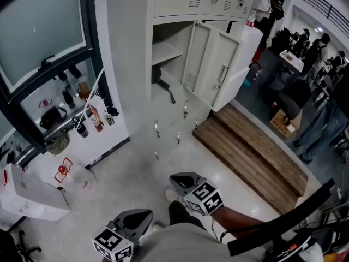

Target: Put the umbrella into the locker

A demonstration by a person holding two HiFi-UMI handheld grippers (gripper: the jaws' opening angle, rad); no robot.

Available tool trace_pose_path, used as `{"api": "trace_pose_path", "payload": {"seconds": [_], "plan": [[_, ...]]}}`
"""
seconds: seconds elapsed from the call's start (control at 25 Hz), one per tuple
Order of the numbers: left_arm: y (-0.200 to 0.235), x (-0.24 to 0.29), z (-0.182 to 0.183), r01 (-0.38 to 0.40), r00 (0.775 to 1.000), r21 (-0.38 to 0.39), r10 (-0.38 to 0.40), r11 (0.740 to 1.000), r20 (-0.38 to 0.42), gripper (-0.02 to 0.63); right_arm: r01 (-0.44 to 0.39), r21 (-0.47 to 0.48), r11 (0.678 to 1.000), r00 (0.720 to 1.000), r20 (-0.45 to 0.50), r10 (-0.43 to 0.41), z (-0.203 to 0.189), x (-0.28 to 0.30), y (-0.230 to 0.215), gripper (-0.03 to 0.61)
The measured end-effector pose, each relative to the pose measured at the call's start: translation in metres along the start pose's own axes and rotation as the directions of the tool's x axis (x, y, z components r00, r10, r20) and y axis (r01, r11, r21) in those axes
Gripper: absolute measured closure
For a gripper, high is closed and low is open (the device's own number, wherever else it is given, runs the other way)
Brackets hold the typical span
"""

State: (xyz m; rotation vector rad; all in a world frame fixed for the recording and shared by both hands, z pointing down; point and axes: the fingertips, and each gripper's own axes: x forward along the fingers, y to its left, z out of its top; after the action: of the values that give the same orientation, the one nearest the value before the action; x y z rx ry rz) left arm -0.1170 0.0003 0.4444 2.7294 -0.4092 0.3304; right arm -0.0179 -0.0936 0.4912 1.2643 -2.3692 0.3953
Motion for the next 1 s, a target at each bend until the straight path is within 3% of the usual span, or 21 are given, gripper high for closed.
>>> {"api": "trace_pose_path", "payload": {"seconds": [0.48,1.0], "plan": [[0.008,-0.021,-0.017,-0.065,0.998,-0.04,0.065,0.997,-0.012,0.604,-0.122,-0.09,0.988,0.992,-0.006,0.122,0.012,0.015,0.052,0.563],[0.021,-0.016,-0.017,-0.076,0.997,-0.071,0.075,0.995,-0.015,0.604,-0.147,-0.105,0.983,0.989,-0.019,0.146,0.019,0.027,0.05,0.563]]}}
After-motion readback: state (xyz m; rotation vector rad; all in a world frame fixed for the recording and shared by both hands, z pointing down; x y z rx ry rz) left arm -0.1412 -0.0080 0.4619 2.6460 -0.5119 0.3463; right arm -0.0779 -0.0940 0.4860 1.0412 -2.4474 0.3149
